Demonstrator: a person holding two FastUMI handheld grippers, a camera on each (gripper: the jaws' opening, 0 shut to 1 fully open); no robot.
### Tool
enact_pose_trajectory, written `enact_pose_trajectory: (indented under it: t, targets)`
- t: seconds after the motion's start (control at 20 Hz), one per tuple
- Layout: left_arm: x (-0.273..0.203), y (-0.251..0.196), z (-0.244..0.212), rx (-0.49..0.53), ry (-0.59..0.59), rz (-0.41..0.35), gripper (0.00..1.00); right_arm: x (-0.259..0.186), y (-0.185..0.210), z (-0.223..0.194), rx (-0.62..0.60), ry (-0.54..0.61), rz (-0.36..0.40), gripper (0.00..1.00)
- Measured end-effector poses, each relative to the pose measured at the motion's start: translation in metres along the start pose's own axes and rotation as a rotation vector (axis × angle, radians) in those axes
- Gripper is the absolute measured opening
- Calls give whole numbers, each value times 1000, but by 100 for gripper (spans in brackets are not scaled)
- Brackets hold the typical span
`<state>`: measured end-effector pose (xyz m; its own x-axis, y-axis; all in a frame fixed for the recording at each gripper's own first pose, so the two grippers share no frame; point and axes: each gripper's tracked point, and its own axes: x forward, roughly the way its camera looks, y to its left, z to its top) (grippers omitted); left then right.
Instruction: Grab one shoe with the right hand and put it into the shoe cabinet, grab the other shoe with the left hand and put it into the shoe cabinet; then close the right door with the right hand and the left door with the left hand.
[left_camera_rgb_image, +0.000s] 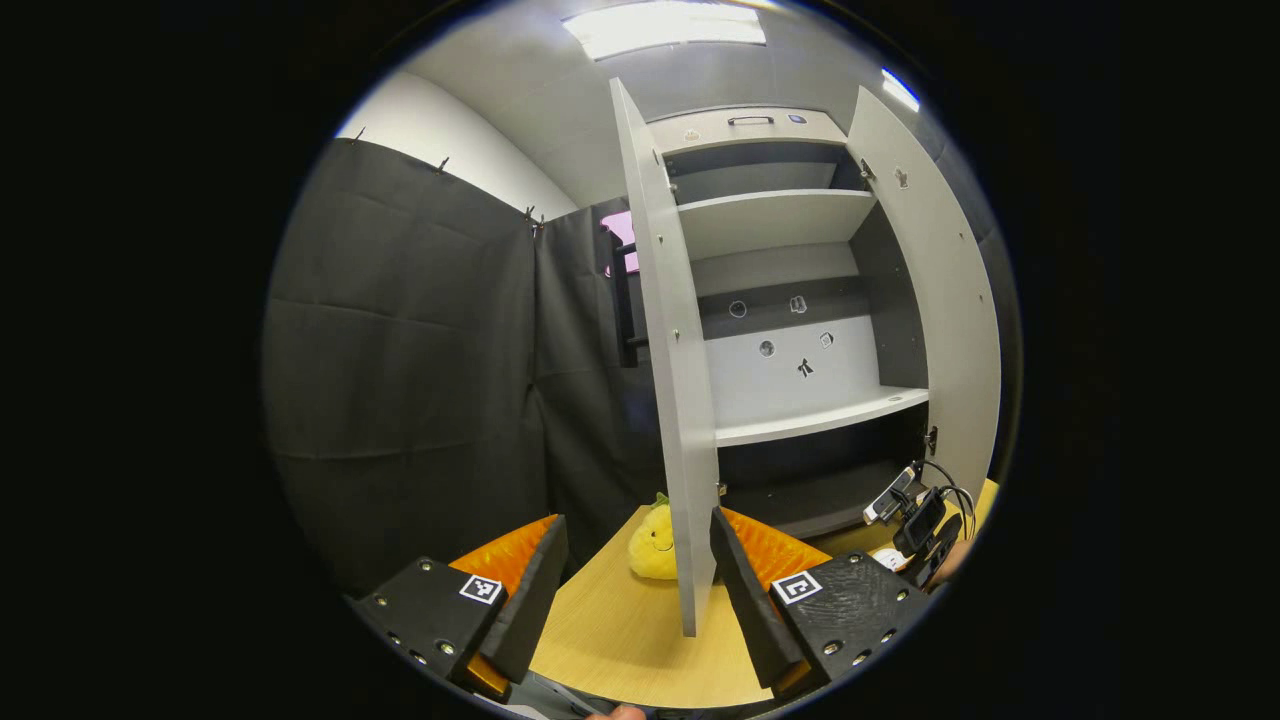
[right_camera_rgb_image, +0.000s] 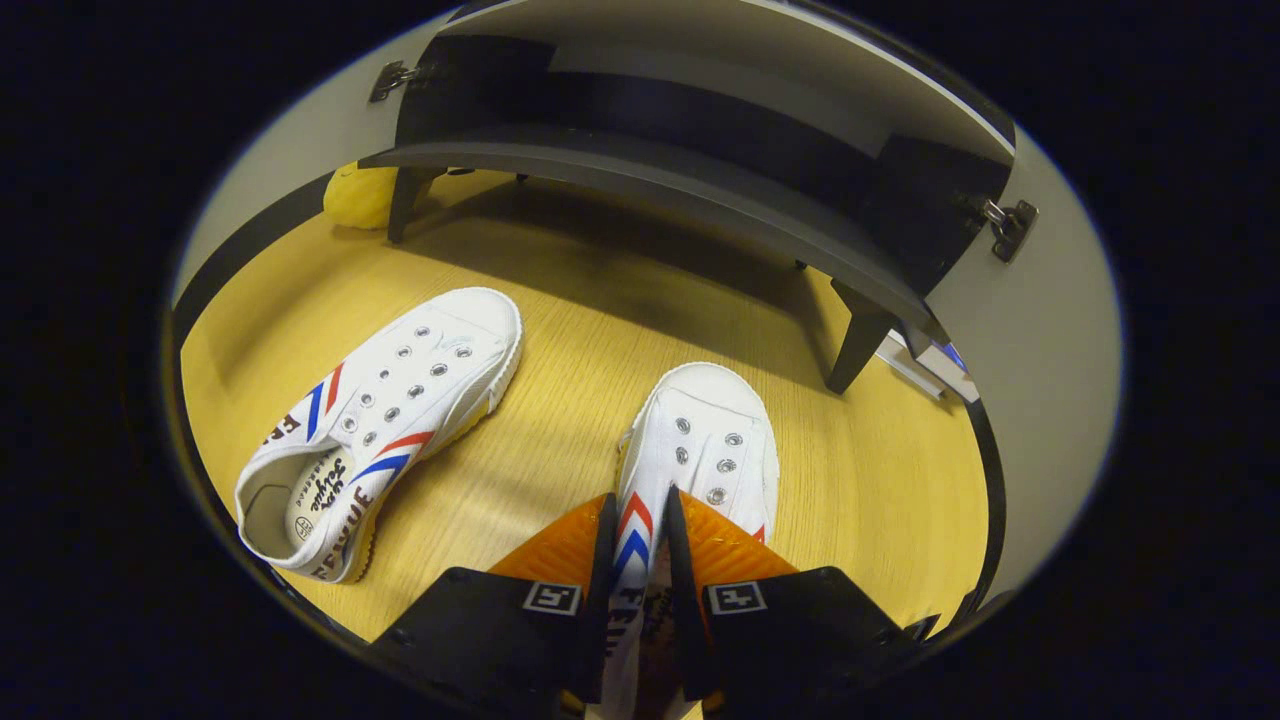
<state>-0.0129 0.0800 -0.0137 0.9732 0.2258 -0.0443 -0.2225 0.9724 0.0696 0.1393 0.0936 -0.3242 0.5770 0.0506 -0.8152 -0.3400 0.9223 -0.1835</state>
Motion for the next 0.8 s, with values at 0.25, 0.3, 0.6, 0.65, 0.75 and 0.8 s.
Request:
enact_pose_trajectory:
  t: [0.25, 0.3, 0.6, 0.65, 0.75, 0.8]
  targets:
    - [0, 0, 3, 4, -5, -4, 78, -3, -4, 3, 109, -29, 42, 2]
    - [-2, -1, 3, 6, -8, -8, 78, -3, -4, 3, 120, -32, 49, 1]
    - [-9, -14, 7, 8, -20, -49, 78, -27, -20, 22, 257, -80, 100, 1]
    - [-9, -21, 6, 10, -23, -56, 78, -31, -21, 24, 261, -93, 100, 1]
    - [-9, -25, 7, 13, -28, -68, 78, -40, -25, 31, 261, -118, 101, 2]
    - [-9, -27, 8, 12, -30, -73, 78, -47, -29, 37, 263, -133, 99, 0]
